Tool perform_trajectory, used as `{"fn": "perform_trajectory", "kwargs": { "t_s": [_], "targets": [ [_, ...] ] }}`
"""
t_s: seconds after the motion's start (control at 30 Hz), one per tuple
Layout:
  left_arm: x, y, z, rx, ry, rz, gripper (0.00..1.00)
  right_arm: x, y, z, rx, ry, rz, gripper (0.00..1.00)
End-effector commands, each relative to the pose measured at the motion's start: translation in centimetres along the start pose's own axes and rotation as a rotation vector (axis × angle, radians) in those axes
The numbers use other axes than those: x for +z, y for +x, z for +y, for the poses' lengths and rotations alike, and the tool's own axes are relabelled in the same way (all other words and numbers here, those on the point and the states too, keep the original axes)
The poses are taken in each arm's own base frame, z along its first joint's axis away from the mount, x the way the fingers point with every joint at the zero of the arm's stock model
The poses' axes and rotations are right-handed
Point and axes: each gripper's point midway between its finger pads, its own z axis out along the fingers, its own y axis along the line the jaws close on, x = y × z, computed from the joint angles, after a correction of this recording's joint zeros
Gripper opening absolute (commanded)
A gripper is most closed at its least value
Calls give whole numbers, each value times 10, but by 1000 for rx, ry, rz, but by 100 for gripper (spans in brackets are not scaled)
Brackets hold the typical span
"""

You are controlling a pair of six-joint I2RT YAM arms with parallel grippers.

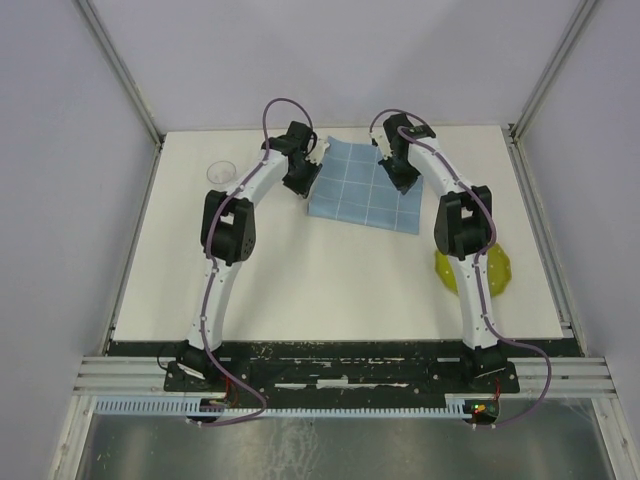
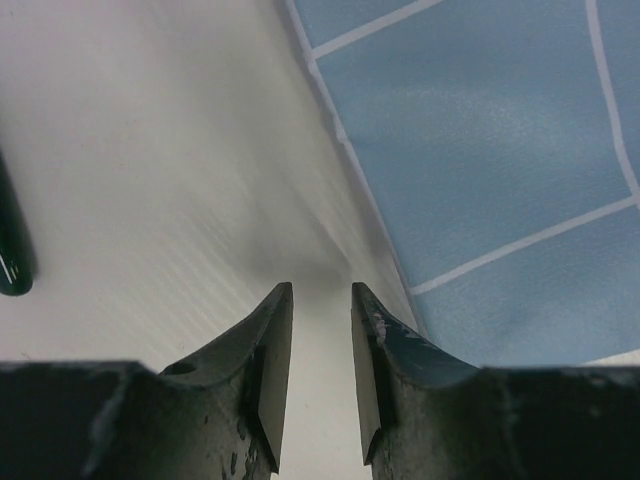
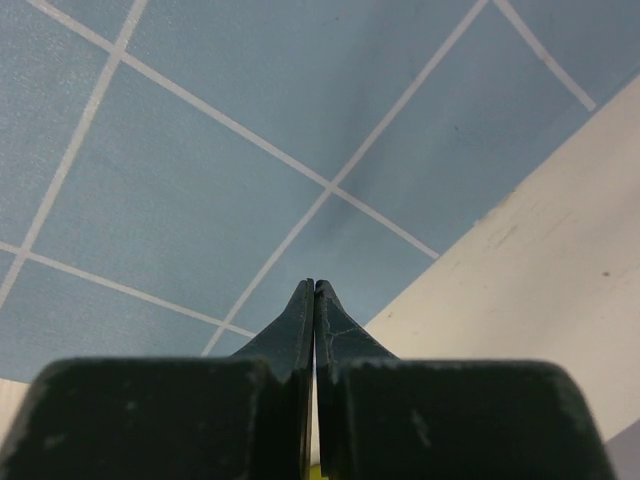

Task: Set the dinner table for one person
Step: Fold the napkin at the center of the board.

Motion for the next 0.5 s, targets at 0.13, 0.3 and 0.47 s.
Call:
{"fn": "perform_trajectory", "kwargs": {
  "t_s": [0.13, 0.3, 0.47],
  "targets": [
    [26, -9, 1, -51, 14, -59, 38, 13, -1, 21, 82, -83, 5, 2],
    [34, -6, -5, -53, 20, -45, 39, 16, 10, 22, 79, -79, 47, 2],
    [32, 15, -16, -51, 40, 22, 37, 17, 23, 26, 70, -80, 97, 2]
  ]
}}
